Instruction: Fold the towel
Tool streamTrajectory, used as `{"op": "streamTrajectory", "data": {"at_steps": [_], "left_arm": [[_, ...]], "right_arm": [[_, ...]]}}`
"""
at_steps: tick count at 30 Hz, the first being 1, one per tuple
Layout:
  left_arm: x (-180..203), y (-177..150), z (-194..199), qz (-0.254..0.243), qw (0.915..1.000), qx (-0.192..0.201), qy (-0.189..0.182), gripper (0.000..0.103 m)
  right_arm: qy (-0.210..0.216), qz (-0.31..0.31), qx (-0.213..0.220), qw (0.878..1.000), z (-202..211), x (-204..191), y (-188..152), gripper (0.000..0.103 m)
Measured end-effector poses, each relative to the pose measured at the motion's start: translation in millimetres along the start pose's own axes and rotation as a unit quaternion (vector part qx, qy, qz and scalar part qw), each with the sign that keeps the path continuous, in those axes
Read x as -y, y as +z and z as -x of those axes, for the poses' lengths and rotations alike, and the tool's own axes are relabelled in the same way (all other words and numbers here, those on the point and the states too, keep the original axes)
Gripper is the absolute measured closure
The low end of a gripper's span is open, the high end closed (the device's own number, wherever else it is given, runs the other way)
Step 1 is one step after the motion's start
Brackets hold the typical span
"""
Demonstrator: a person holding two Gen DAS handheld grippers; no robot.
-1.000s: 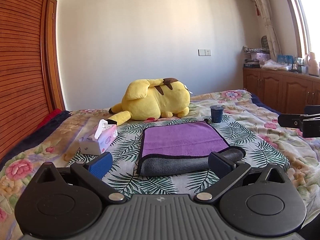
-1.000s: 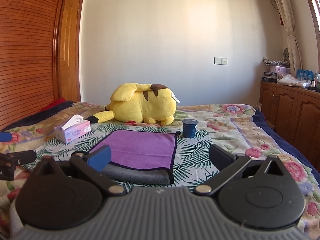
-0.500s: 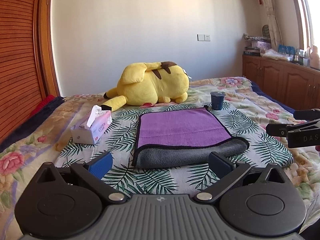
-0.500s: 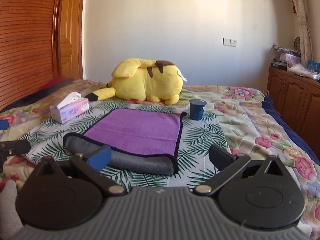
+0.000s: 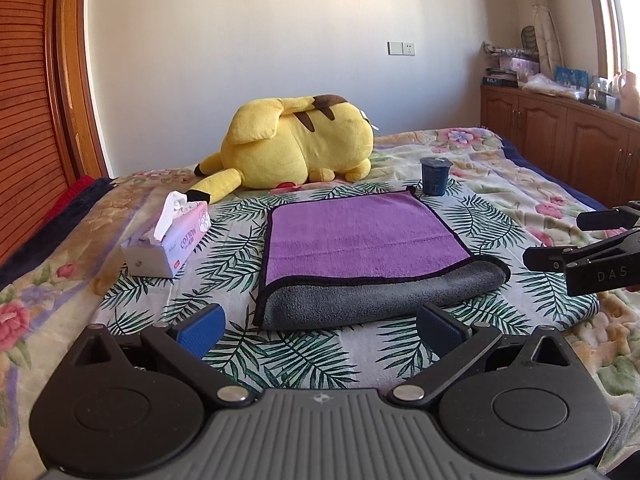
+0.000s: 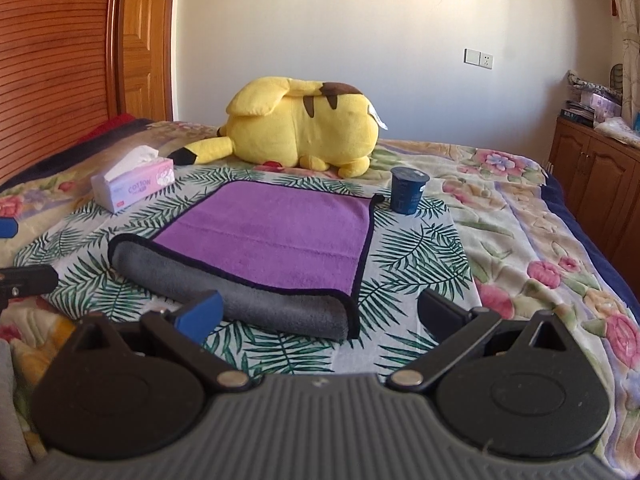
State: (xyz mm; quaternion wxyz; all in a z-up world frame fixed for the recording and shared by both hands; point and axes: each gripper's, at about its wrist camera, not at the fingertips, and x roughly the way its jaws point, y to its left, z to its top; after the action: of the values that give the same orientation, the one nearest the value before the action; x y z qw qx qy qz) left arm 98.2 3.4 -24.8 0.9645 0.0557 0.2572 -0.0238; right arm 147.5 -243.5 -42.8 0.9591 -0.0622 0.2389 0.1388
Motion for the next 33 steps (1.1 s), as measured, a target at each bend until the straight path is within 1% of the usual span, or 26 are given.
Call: {"op": "streamTrajectory", "data": {"at_steps": [3, 11, 15, 18, 21, 23, 26, 29, 32, 33], "left_arm": [[-1, 1, -9, -0.003, 1.0000, -0.005, 0.004, 0.016], [-9, 5, -37, 0.004, 0.9997, -0.025, -0.008, 0.016], [-15, 9, -48, 0.007, 0.9996, -0.023, -0.013, 0.017], [-22, 13, -57, 0.016, 0.9993, -0.023, -0.023, 0.020], [-27, 16, -66, 0.021, 0.9990, -0.027, -0.030, 0.023], [-29, 17, -73, 0.022, 0.9987, -0.032, -0.034, 0.026], [-32, 18, -83, 0.021, 0.9984, -0.039, -0.034, 0.031], [-38, 19, -91, 0.025, 0.9981, -0.042, -0.037, 0.037], [-43, 20, -99, 0.029, 0.9979, -0.044, -0.037, 0.047], [-44, 20, -102, 0.030, 0.9979, -0.045, -0.037, 0.051]], "right_arm": [[0.002, -0.005, -0.009, 1.000, -10, 4, 1, 0.000], [0.016, -0.008, -0.031, 0.999, -29, 8, 2, 0.000], [0.026, -0.009, -0.039, 0.999, -38, 10, 3, 0.000], [0.027, -0.013, -0.046, 0.998, -46, 14, 4, 0.001], [0.030, -0.019, -0.052, 0.998, -53, 18, 4, 0.002], [0.034, -0.021, -0.059, 0.997, -60, 21, 4, 0.012], [0.034, -0.023, -0.068, 0.997, -70, 24, 4, 0.012], [0.036, -0.026, -0.078, 0.996, -79, 28, 3, 0.016], [0.041, -0.033, -0.086, 0.995, -88, 32, 2, 0.022], [0.043, -0.036, -0.087, 0.995, -90, 34, 2, 0.023]]}}
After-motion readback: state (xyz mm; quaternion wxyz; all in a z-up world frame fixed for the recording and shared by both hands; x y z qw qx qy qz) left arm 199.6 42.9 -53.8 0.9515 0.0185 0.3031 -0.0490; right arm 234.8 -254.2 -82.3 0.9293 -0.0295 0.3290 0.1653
